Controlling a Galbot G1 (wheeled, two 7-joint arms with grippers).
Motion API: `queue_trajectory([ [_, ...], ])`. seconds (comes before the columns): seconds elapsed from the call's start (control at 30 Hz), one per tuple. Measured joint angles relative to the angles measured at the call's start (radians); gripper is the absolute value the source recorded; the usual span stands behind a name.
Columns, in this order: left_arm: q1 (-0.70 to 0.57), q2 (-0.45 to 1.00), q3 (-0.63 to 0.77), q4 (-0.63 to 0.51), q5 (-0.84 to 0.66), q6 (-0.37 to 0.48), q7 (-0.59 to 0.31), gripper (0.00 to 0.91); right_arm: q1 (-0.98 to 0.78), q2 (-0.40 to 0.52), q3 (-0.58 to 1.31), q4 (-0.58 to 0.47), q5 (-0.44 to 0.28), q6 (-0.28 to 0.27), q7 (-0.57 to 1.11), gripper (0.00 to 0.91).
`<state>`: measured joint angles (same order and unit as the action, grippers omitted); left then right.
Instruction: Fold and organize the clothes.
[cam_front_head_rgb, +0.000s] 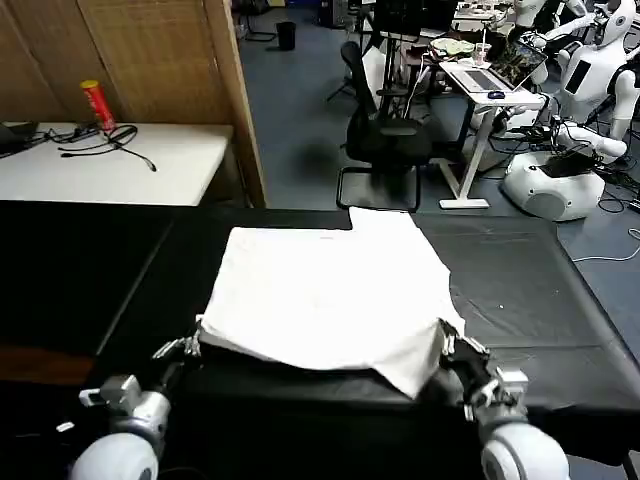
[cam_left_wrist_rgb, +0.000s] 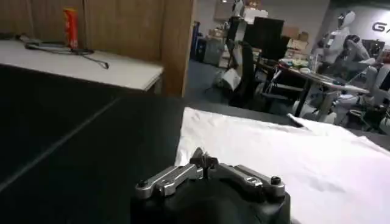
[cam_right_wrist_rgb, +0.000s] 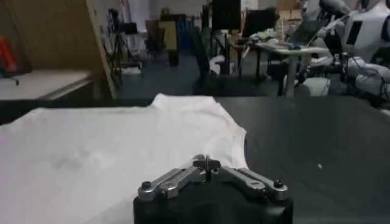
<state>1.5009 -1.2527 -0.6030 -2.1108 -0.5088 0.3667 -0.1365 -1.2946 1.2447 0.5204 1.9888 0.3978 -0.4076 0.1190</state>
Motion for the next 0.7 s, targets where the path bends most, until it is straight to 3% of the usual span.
queue_trajectory([
  [0.27, -0.072, 0.004, 0.026, 0.084, 0.044, -0.016, 0.002, 0.0, 0.106, 0.022, -0.018, -0.154, -0.028, 0.019, -0.016, 0.01],
  [0.6, -0.16, 0.016, 0.049, 0.192, 0.071, -0.033, 0.003, 0.0, 0.164, 0.027, -0.021, -0.26, -0.03, 0.029, -0.028, 0.01],
  [0.63, -0.169, 0.019, 0.053, 0.202, 0.072, -0.034, 0.003, 0.848, 0.167, 0.029, -0.021, -0.267, -0.029, 0.03, -0.033, 0.205],
  [0.67, -0.176, 0.02, 0.055, 0.209, 0.072, -0.036, 0.003, 0.878, 0.168, 0.029, -0.021, -0.27, -0.028, 0.03, -0.038, 0.878],
  [0.7, -0.184, 0.021, 0.058, 0.216, 0.072, -0.036, 0.003, 0.878, 0.168, 0.028, -0.02, -0.271, -0.025, 0.027, -0.047, 0.878],
])
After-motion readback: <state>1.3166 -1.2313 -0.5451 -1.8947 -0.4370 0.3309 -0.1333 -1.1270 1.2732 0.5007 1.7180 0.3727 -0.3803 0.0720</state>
